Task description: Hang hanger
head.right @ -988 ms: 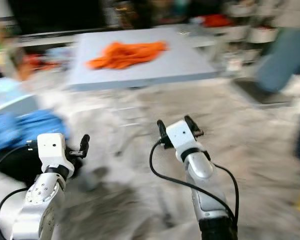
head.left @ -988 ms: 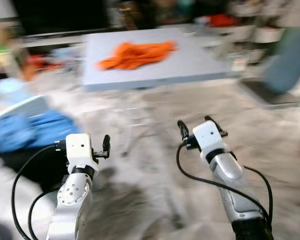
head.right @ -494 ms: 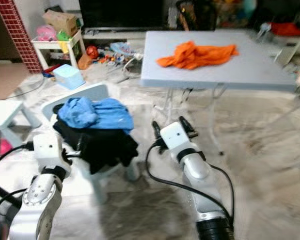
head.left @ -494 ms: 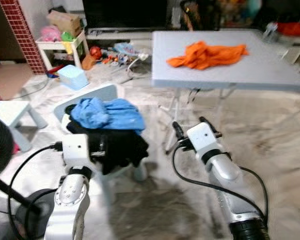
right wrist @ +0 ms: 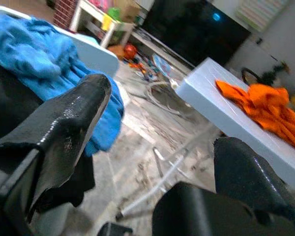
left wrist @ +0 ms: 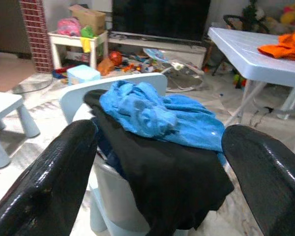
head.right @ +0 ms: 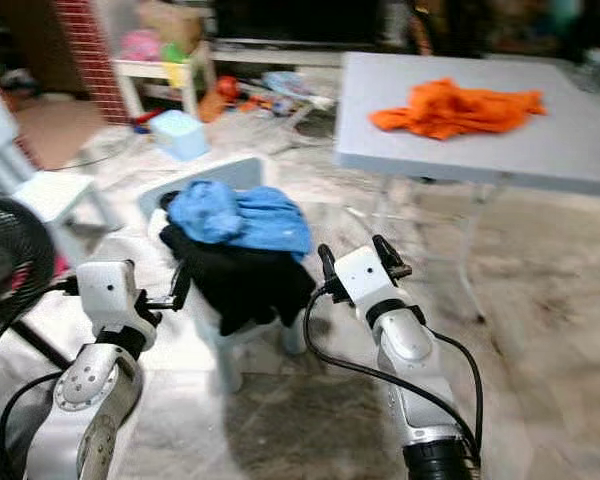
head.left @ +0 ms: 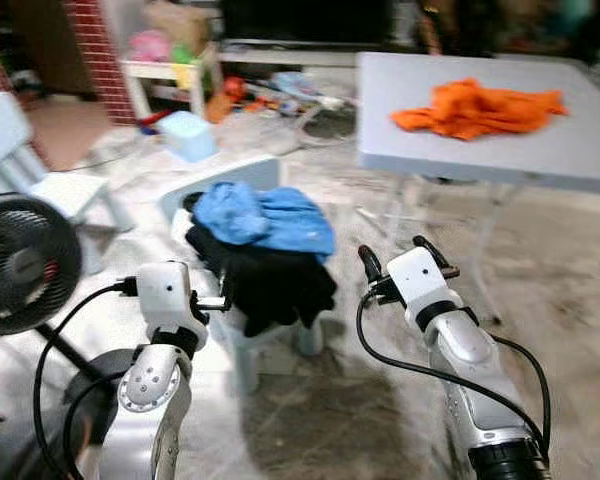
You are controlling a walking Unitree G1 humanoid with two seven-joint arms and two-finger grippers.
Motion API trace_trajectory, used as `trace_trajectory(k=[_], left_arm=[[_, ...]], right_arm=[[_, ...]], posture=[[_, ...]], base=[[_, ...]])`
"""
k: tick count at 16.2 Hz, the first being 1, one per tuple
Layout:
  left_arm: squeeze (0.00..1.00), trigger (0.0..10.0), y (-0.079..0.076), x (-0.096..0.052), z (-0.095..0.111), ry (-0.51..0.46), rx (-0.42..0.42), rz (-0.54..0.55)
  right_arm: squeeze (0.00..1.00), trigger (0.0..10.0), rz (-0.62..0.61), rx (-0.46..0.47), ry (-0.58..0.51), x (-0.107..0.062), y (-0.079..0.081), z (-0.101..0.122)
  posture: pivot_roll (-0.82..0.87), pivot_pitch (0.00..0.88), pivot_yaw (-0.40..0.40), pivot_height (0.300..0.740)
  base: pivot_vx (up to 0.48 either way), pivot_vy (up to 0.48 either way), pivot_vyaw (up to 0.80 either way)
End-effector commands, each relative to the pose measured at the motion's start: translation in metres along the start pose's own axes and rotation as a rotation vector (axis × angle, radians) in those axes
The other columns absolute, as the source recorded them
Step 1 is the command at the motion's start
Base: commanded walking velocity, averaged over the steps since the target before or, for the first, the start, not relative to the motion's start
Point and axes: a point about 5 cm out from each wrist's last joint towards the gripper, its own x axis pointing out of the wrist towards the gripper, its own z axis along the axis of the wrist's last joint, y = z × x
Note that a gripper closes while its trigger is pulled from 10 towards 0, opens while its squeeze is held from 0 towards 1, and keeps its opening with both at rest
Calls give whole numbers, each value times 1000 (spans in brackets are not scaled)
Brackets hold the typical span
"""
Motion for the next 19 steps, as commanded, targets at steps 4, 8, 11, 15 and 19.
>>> trace_trajectory(k=[4,8,11,15,19], left_arm=[[0,10000,-2,0,3,-16,-12,-2],[0,10000,-1,-1,3,-15,-14,1],[0,10000,-2,-1,2,-11,-20,-2],[0,10000,-1,0,-5,46,-2,22],[0,10000,0,-2,-11,77,-22,40]], right_arm=[[0,10000,31,-48,-30,3,3,7],[0,10000,24,-22,-28,3,3,7],[0,10000,30,-38,-32,4,3,8],[0,10000,38,-53,-32,3,4,8],[0,10000,44,-50,-28,3,6,6]], posture=[[-16,0,-10,740],[-15,0,-12,740],[-17,0,-12,740],[-19,0,-13,740],[-17,0,-17,740]], base=[[311,0,484],[376,0,125],[384,0,0],[392,0,0],[382,0,0]])
